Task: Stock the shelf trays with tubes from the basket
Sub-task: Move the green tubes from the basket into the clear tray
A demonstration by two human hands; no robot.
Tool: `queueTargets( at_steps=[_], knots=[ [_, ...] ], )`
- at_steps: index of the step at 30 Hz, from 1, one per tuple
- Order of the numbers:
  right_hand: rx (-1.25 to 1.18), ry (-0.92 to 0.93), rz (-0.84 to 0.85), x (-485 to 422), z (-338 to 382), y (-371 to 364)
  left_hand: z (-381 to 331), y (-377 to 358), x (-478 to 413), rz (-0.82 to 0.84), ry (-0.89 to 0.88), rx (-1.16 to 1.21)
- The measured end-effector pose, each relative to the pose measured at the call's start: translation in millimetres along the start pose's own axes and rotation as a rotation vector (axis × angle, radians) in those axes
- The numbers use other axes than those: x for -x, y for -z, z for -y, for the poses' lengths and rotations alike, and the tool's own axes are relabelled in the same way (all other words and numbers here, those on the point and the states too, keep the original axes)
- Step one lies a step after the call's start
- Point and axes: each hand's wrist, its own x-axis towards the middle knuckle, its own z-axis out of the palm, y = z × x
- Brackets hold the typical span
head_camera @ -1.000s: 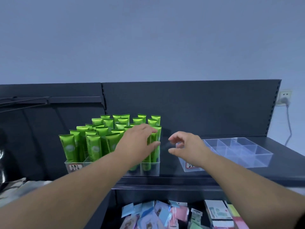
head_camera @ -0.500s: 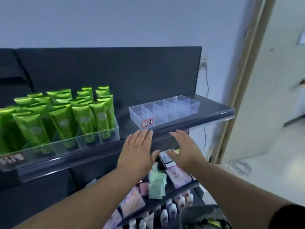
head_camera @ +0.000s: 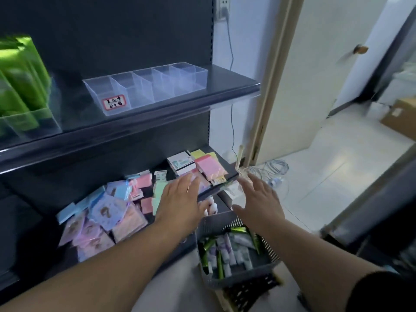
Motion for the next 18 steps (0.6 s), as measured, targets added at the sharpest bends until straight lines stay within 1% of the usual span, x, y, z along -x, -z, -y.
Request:
queueTargets(
  at_steps=[6,10,14,18],
  knots=[
    [-0.001,-0.081,0.083,-26,-117,-7,-75,-59,-52,0.091,0.060,0.030],
    [-0.010,-0.104,0.179,-48,-178,-25,-105,-102,-80,0.127,0.091,0.051],
    [-0.042,-0.142,0.299,-63,-215,-66,-102,-153,-86,0.223,0.192,0.057],
    [-0.072,-0.155,0.412,-74,-225,-119,-79,-212,-76,0.329,0.279,0.004]
  ],
)
